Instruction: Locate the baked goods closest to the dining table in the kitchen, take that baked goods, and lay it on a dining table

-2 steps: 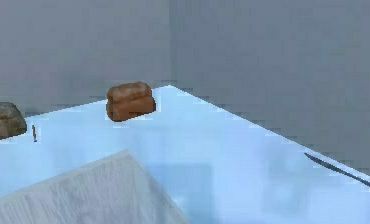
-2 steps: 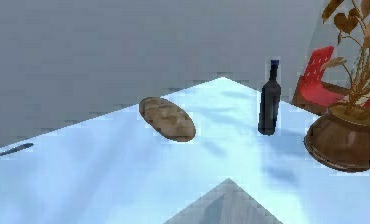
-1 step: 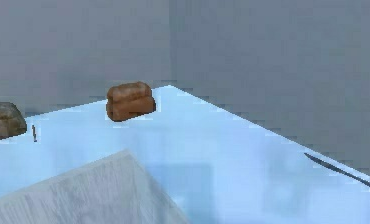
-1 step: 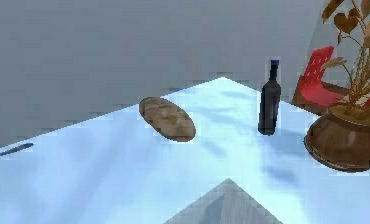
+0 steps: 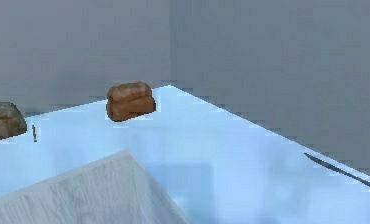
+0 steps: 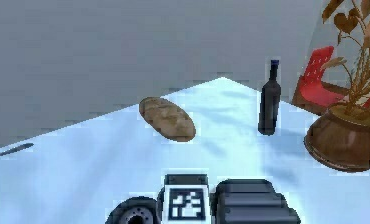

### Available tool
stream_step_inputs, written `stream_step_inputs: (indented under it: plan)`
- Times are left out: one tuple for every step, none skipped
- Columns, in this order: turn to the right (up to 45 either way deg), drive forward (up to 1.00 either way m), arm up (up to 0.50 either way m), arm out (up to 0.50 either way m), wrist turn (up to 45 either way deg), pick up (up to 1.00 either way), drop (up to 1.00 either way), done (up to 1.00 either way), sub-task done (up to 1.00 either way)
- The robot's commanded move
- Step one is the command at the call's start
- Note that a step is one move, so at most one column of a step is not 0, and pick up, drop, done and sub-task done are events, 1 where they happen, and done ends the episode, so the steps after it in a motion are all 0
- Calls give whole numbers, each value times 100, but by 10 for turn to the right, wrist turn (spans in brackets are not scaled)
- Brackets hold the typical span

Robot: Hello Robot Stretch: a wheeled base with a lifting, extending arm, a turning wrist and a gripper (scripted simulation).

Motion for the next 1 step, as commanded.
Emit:
stream_step_inputs:
  plan:
    - [0, 0, 0, 30, 0, 0, 0, 0, 0]
